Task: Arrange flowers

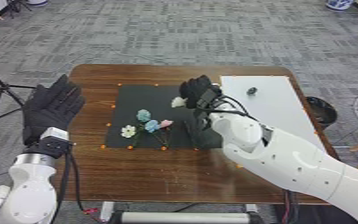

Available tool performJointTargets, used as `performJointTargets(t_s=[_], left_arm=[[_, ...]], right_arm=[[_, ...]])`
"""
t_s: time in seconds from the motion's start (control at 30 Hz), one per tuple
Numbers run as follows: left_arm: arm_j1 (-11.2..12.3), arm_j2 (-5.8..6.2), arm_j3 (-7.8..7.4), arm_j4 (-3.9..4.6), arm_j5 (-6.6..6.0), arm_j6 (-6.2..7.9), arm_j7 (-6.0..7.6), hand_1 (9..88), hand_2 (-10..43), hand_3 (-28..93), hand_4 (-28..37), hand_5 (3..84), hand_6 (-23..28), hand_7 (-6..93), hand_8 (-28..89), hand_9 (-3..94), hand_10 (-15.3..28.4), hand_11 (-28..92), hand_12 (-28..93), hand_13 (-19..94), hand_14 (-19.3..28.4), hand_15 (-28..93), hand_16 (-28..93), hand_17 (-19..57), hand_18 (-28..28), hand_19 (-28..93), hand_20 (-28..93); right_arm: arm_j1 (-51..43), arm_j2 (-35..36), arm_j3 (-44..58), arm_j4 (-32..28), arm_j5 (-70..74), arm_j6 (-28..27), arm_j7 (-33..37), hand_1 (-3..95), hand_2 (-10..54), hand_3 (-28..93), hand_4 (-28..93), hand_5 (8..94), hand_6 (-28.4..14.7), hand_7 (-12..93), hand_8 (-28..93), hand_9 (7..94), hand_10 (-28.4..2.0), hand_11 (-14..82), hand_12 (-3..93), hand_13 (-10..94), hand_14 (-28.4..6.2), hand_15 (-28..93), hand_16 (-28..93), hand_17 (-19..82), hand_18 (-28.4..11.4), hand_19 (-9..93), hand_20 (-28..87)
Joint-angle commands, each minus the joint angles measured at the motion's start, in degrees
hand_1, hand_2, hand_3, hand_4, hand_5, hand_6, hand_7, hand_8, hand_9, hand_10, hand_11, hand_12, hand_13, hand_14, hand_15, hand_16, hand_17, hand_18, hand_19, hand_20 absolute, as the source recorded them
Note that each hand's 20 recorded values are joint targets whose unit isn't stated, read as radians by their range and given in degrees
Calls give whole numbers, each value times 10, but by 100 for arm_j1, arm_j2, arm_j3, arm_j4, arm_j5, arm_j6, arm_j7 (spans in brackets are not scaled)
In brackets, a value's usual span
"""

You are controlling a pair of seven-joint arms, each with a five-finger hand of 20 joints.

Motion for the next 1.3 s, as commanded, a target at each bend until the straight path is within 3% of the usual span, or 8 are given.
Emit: performJointTargets(t_s=[0.03, 0.17, 0.3, 0.4, 0.53, 0.8, 0.93, 1.3], left_arm=[[75, 46, -44, -18, 111, -33, -28, 259, 196, 685, -283, 394, 90, 69, -71, 286, 147, 162, 89, 217, 136, 165, -30, -77, 126, 308, 76], [57, 17, -46, -11, 200, 142, -32, 259, 196, 685, -283, 395, 92, 70, -71, 287, 150, 165, 91, 217, 139, 170, -26, -78, 126, 308, 77], [103, -19, -137, -1, 175, -3, -27, 259, 197, 687, -283, 397, 93, 73, -71, 290, 154, 172, 93, 215, 144, 185, -25, -81, 128, 312, 79], [132, -21, -197, -8, 161, 23, 7, 259, 196, 687, -283, 396, 93, 72, -72, 288, 154, 173, 92, 212, 145, 184, -28, -82, 128, 314, 79], [130, -39, -268, 24, 217, -210, -44, 260, 196, 686, -283, 394, 93, 70, -72, 282, 151, 169, 89, 206, 145, 181, -29, -83, 128, 311, 78], [139, -41, -268, 20, 219, -208, -79, 261, 192, 686, -283, 388, 90, 61, -73, 280, 150, 160, 81, 193, 142, 173, -29, -85, 128, 304, 76], [142, -41, -274, 19, 198, -153, -65, 264, 188, 687, -283, 387, 89, 57, -73, 278, 148, 159, 79, 182, 140, 166, -29, -88, 126, 303, 76], [168, -44, -270, 11, 163, -166, -66, 268, 185, 686, -283, 388, 89, 60, -71, 278, 150, 163, 79, 184, 143, 174, -25, -89, 126, 302, 77]], right_arm=[[-73, 217, -61, -146, -250, -54, -19, 581, -95, 711, -283, 720, 31, 423, -30, 799, -44, 48, 327, 608, -33, 262, 354, 276, -157, 614, 264], [-76, 253, -132, -133, -389, -102, 44, 580, -95, 710, -283, 708, 29, 419, -33, 787, -44, 44, 324, 607, -34, 264, 353, 275, -158, 615, 265], [-180, 280, -13, -162, -329, -261, 68, 578, -95, 707, -283, 705, 30, 420, -36, 782, -45, 45, 322, 606, -36, 266, 350, 275, -159, 615, 264], [-208, 263, 40, -151, -350, -343, 45, 572, -95, 710, -283, 691, 29, 410, -50, 756, -55, 76, 300, 595, -43, 285, 327, 272, -161, 612, 259], [-267, 260, 127, -180, -317, -440, 70, 572, -95, 696, -283, 678, 26, 386, -62, 732, -63, 105, 273, 589, -51, 297, 310, 270, -159, 599, 245], [-337, 303, 243, -281, -365, -590, 68, 541, -95, 728, -283, 656, 26, 331, -69, 674, -80, 175, 184, 582, -60, 319, 269, 266, -157, 578, 214], [-364, 336, 250, -346, -358, -582, 73, 505, -95, 791, -283, 641, 31, 257, -132, 653, -84, 167, 164, 577, -66, 335, 232, 263, -158, 579, 203], [-653, 520, 613, -697, -279, -777, 100, 490, -95, 799, -283, 607, 21, 239, -161, 606, -88, 150, 158, 561, -70, 346, 211, 258, -159, 579, 196]])
